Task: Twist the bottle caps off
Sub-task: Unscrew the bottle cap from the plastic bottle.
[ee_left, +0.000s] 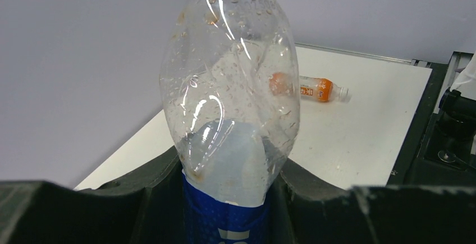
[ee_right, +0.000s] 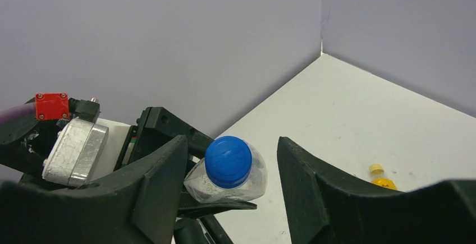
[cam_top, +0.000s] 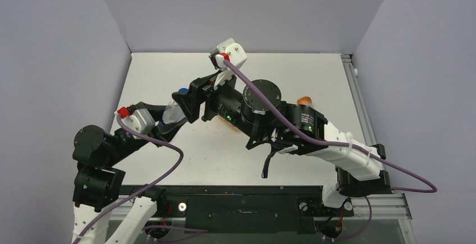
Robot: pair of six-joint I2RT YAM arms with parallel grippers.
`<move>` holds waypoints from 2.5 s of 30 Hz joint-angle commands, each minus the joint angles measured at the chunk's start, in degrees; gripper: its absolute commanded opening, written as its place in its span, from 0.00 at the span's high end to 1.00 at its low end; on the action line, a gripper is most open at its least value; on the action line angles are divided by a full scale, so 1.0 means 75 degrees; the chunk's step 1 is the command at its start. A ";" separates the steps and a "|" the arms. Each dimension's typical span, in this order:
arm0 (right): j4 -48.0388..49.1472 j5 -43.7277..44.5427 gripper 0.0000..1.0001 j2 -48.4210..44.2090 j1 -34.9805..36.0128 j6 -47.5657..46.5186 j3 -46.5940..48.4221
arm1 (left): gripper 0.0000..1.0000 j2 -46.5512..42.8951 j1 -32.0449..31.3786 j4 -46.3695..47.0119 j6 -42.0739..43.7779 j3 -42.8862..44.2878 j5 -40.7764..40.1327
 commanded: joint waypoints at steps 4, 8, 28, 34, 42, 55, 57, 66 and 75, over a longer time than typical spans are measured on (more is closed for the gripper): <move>0.0317 -0.0488 0.48 0.0053 0.0055 0.0015 0.0151 | 0.88 -0.0015 0.0029 -0.0010 0.0175 0.0071 -0.0217; 0.0052 -0.0573 0.48 0.0254 0.0049 -0.0008 0.0336 | 0.88 0.0006 0.0030 -0.0012 0.0083 0.0070 -0.0160; 0.0398 -0.3683 0.98 -0.0848 -0.0151 -0.1257 -0.0758 | 0.88 0.0434 0.0033 0.0499 -0.2319 0.0803 0.2275; 0.0967 -0.6196 1.00 -0.1934 -0.0470 -0.1452 -0.1736 | 0.88 0.0518 0.0030 0.1096 -0.3685 0.0597 0.3150; 0.1066 -0.5725 0.57 -0.2033 -0.0646 -0.1254 -0.2013 | 0.88 0.0714 0.0030 0.1384 -0.3851 0.0510 0.3664; 0.0753 0.0472 0.17 -0.0828 0.0073 -0.0310 -0.1112 | 0.88 -0.0206 0.0028 -0.0266 0.0636 -0.0326 0.0121; 0.0263 0.0523 0.19 -0.0229 0.0076 -0.0218 -0.0482 | 0.88 -0.0246 0.0029 -0.0233 0.0687 -0.0359 0.0032; 0.0320 0.0130 0.47 -0.0165 -0.0057 0.0118 -0.0652 | 0.88 -0.0326 0.0033 -0.0064 0.0438 -0.0417 -0.0114; 0.0664 -0.0303 0.96 -0.0536 -0.0287 0.0364 -0.1224 | 0.88 -0.0279 0.0031 0.0098 0.0014 -0.0355 -0.0022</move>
